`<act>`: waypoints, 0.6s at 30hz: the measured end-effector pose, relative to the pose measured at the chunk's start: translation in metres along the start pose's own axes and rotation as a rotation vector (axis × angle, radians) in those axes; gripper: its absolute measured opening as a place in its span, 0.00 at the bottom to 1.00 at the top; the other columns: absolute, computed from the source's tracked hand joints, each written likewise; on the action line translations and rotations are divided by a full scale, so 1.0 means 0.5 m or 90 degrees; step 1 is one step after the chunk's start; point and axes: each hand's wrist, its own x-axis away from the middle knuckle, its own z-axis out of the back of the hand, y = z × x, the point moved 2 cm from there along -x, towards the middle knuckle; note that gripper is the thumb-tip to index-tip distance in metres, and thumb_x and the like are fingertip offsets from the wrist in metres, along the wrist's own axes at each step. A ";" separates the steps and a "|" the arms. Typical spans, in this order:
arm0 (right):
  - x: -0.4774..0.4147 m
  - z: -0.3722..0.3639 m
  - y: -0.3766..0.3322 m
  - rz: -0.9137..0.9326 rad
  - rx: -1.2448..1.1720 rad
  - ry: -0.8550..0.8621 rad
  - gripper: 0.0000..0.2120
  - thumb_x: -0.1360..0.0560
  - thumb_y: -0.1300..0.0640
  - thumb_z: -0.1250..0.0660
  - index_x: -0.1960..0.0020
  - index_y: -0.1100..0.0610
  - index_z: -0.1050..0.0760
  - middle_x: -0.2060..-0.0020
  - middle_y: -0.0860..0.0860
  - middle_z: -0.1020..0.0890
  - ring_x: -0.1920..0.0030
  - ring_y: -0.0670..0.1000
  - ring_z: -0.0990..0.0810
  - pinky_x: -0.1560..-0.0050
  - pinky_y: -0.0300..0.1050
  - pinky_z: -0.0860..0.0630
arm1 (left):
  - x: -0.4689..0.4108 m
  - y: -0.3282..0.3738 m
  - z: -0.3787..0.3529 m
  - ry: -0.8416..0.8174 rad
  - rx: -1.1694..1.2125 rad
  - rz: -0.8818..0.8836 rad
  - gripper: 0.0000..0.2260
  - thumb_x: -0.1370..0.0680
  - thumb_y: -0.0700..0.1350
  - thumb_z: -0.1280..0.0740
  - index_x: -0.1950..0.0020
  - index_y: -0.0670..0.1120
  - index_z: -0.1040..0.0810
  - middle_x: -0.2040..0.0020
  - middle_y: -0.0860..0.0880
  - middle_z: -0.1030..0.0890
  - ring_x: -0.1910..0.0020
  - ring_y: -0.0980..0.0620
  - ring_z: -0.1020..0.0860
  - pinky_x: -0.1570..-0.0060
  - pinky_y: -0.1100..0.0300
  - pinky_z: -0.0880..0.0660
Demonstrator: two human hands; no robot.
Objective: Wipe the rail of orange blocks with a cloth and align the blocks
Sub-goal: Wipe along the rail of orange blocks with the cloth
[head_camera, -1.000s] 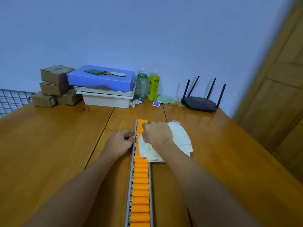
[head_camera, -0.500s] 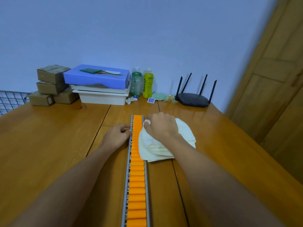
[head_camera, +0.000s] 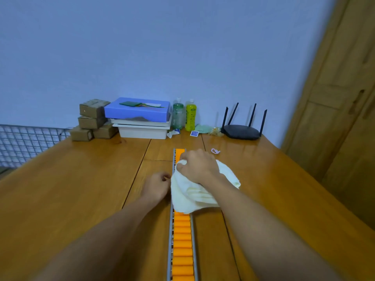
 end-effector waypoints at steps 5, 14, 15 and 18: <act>0.029 -0.028 -0.024 -0.021 0.027 0.002 0.14 0.22 0.46 0.38 0.42 0.47 0.19 0.52 0.54 0.17 0.50 0.60 0.19 0.59 0.47 0.31 | 0.059 0.010 0.006 0.004 0.037 -0.008 0.11 0.20 0.49 0.34 0.41 0.48 0.17 0.52 0.50 0.15 0.55 0.52 0.18 0.52 0.47 0.19; 0.068 -0.099 -0.034 0.002 0.125 -0.011 0.13 0.17 0.50 0.42 0.40 0.55 0.24 0.52 0.56 0.18 0.53 0.61 0.19 0.61 0.48 0.34 | 0.073 -0.007 -0.007 -0.014 0.094 -0.001 0.09 0.22 0.56 0.31 0.44 0.54 0.20 0.54 0.53 0.16 0.54 0.51 0.18 0.51 0.46 0.20; 0.068 -0.097 -0.036 0.014 0.146 -0.016 0.13 0.17 0.51 0.42 0.40 0.55 0.23 0.53 0.55 0.18 0.55 0.60 0.20 0.61 0.48 0.35 | 0.072 -0.006 -0.008 -0.009 0.090 0.000 0.10 0.22 0.55 0.31 0.43 0.54 0.20 0.53 0.53 0.17 0.53 0.52 0.18 0.52 0.47 0.21; 0.070 -0.088 -0.046 0.055 0.209 -0.039 0.10 0.18 0.55 0.41 0.42 0.55 0.23 0.54 0.54 0.18 0.61 0.57 0.25 0.61 0.48 0.34 | 0.073 -0.009 -0.011 0.000 0.088 0.001 0.09 0.21 0.53 0.31 0.42 0.52 0.19 0.52 0.54 0.17 0.52 0.53 0.19 0.50 0.48 0.21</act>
